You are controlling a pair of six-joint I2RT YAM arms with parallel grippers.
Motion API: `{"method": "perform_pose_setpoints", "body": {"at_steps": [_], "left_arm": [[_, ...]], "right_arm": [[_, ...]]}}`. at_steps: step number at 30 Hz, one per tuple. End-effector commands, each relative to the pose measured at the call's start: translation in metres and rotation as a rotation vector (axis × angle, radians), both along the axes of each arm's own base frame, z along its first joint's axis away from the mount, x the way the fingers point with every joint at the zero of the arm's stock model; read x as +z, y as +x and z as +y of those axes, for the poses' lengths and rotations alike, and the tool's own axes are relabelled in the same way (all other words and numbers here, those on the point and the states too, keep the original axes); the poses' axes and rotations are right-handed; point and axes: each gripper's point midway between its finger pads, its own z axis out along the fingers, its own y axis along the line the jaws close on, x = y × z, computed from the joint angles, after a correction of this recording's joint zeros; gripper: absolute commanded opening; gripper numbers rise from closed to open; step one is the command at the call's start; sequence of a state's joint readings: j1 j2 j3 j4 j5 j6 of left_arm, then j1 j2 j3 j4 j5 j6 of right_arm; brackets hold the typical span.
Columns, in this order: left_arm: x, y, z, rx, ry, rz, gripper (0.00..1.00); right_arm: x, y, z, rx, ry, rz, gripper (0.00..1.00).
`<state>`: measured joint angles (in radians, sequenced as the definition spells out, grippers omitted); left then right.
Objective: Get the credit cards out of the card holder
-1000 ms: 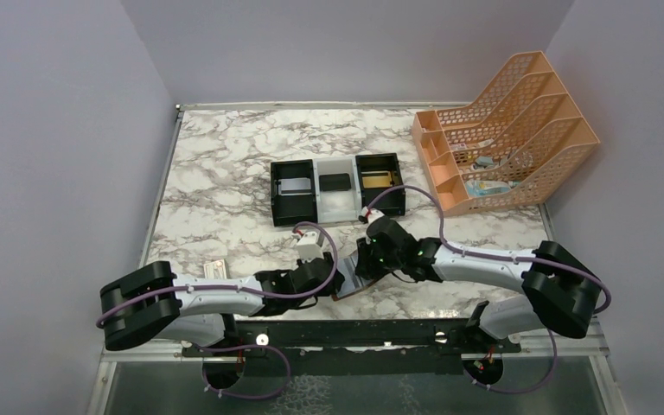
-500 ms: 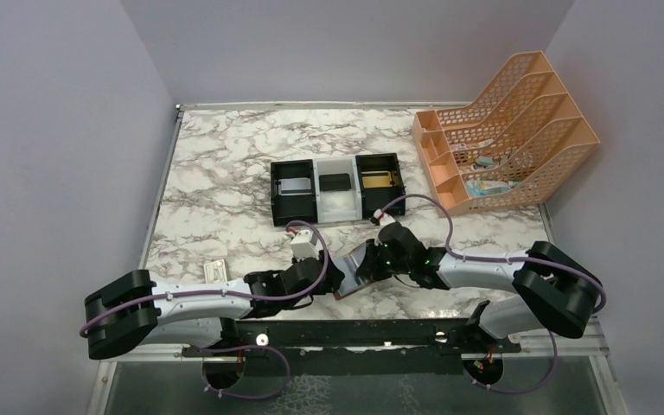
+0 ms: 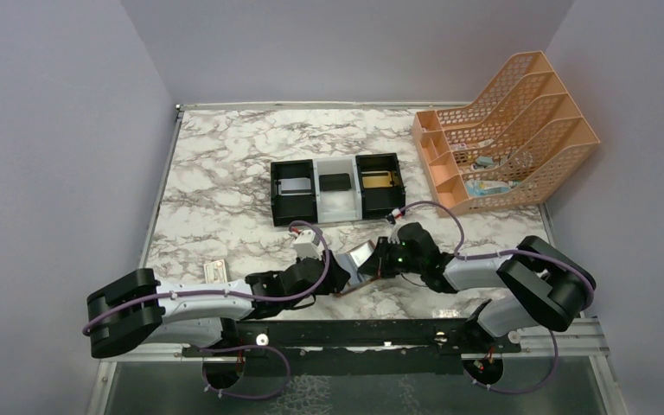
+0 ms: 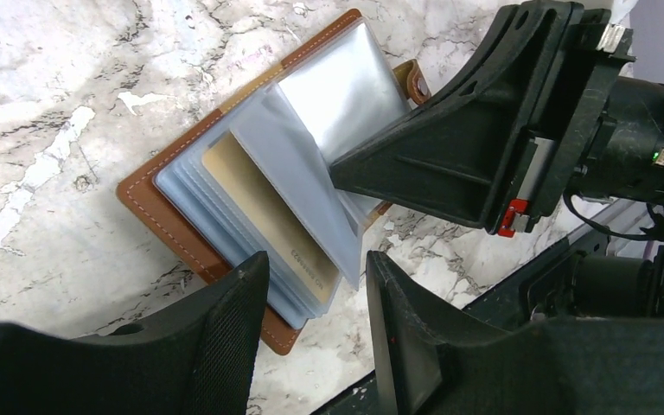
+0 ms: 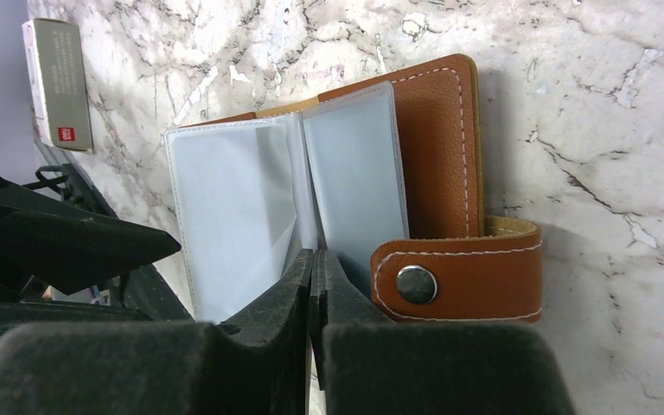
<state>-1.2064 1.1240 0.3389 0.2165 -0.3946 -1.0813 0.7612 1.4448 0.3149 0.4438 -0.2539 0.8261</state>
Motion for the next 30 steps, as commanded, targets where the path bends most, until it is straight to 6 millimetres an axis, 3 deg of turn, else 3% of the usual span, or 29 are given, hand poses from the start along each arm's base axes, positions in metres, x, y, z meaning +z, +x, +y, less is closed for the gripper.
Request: {"method": "perform_pose_setpoints", "body": {"at_steps": [1,8,20,30], "left_arm": [[0.013,0.000,-0.008,-0.006,-0.057,-0.014,0.49],[0.018,0.001,-0.004,0.017,-0.092,-0.018,0.52],[0.007,0.004,-0.012,0.020,-0.068,-0.001,0.52],[0.018,0.005,-0.039,-0.044,-0.100,-0.014,0.45]], "right_arm": [[-0.035,-0.017,-0.021,-0.014,-0.098,0.091,0.02],[-0.039,-0.018,-0.023,-0.021,-0.104,0.102,0.02],[-0.040,-0.018,-0.023,-0.017,-0.102,0.104,0.02],[-0.033,-0.017,-0.022,-0.010,-0.085,0.083,0.02]]}}
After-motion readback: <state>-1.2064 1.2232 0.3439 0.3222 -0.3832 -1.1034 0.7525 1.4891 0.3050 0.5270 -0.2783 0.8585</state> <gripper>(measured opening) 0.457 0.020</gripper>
